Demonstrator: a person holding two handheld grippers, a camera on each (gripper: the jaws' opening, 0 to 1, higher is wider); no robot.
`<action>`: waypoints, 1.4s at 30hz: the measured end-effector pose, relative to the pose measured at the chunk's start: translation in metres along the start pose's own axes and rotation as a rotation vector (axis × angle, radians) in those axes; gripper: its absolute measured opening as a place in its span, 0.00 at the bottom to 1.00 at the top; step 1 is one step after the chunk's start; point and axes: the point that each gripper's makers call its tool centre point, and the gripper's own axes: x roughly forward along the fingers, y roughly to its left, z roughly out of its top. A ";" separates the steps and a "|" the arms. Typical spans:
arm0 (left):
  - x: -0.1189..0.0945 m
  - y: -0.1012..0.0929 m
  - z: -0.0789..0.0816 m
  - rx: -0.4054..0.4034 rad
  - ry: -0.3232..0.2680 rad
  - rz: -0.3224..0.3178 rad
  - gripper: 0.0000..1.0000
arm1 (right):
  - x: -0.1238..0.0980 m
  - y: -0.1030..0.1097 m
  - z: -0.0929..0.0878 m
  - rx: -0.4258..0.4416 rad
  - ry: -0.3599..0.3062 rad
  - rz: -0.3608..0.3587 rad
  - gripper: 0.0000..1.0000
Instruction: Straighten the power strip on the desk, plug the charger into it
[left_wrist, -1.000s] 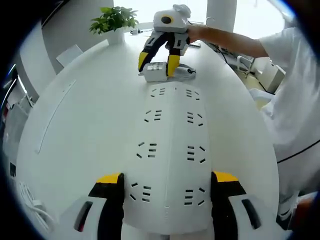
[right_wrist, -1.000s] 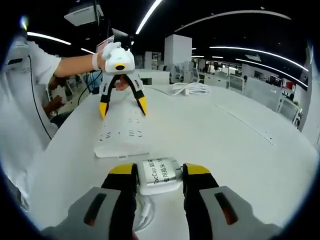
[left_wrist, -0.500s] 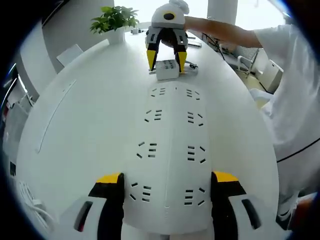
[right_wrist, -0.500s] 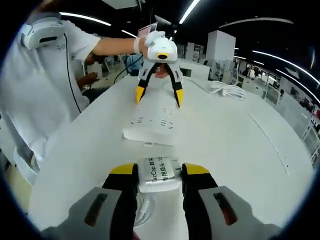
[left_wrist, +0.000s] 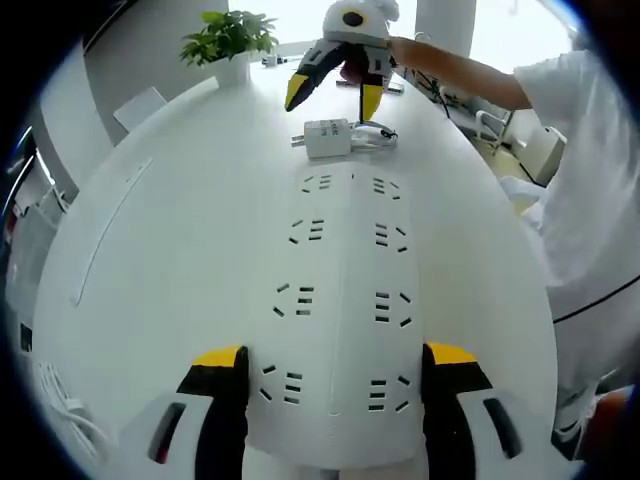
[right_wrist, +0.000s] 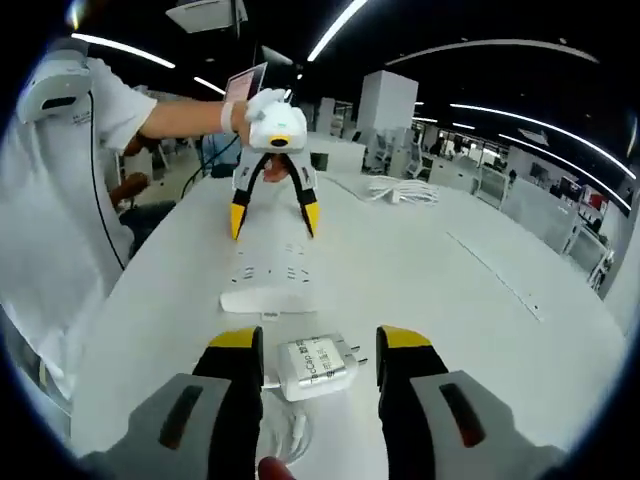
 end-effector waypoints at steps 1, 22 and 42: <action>0.000 0.000 0.000 0.000 -0.001 0.000 0.71 | -0.004 0.000 0.004 0.058 -0.020 -0.089 0.48; 0.000 0.010 0.000 -0.004 -0.017 0.002 0.71 | 0.011 -0.011 -0.041 0.450 0.027 -0.838 0.36; 0.001 0.023 -0.004 -0.008 -0.023 0.004 0.71 | 0.027 -0.008 -0.048 0.370 0.024 -0.531 0.29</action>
